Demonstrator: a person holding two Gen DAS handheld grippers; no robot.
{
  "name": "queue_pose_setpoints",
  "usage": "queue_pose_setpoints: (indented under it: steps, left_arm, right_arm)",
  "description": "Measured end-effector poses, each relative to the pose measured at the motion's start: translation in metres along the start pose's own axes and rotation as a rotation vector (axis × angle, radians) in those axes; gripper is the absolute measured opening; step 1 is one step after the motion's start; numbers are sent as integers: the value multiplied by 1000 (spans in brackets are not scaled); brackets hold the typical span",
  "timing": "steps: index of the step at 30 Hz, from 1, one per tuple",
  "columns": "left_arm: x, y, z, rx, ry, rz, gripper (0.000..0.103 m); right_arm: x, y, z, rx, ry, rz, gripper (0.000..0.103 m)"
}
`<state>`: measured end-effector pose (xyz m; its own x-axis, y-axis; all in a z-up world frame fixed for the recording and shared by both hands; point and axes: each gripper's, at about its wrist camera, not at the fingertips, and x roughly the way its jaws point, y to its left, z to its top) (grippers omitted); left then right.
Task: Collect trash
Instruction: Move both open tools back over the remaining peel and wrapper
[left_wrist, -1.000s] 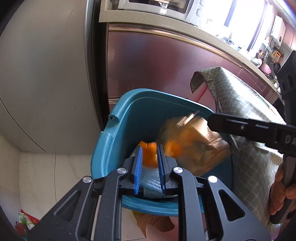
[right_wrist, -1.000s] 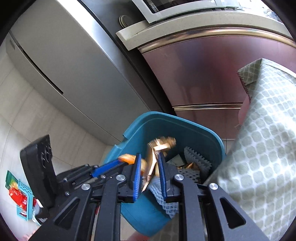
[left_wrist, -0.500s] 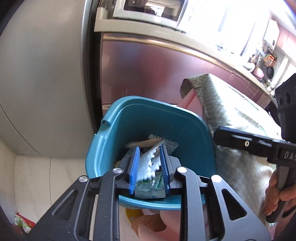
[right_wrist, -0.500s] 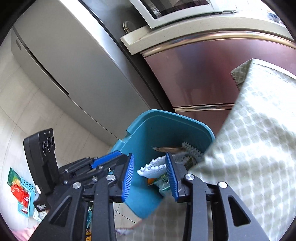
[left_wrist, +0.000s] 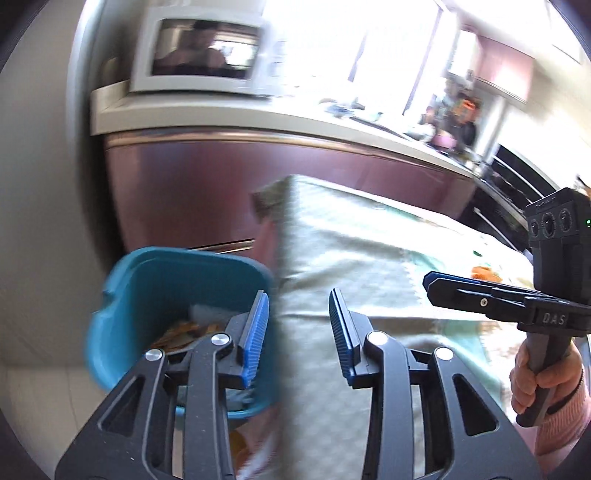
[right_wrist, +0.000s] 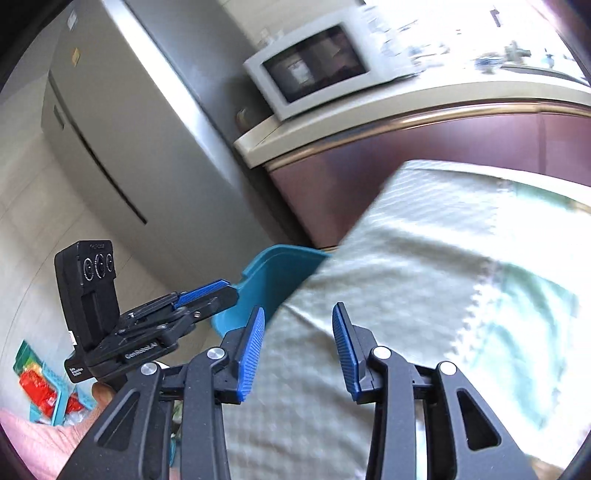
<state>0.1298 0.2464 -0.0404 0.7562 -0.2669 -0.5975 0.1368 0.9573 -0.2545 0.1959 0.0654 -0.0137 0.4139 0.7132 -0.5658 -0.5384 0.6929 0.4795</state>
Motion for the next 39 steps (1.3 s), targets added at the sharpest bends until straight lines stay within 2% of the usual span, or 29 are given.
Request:
queue_pose_setpoints:
  steps: [11,22,30,39]
  left_arm:
    - [40,-121,4,178,73,-162,35]
    - [104,-222,16,312,152,-244,39]
    - [139,-266,25,363,191,-262,39]
    - [178,-287,30,375,254,-274,40]
  right_arm:
    - [-111,-84,-37,150,-147,-193,36]
    - [-185,-171,-48,301,-267,-323,38]
    - [-195,-220,-47,391,-280,-362,40]
    - [-184,-251,-39,449,-239,-326,42]
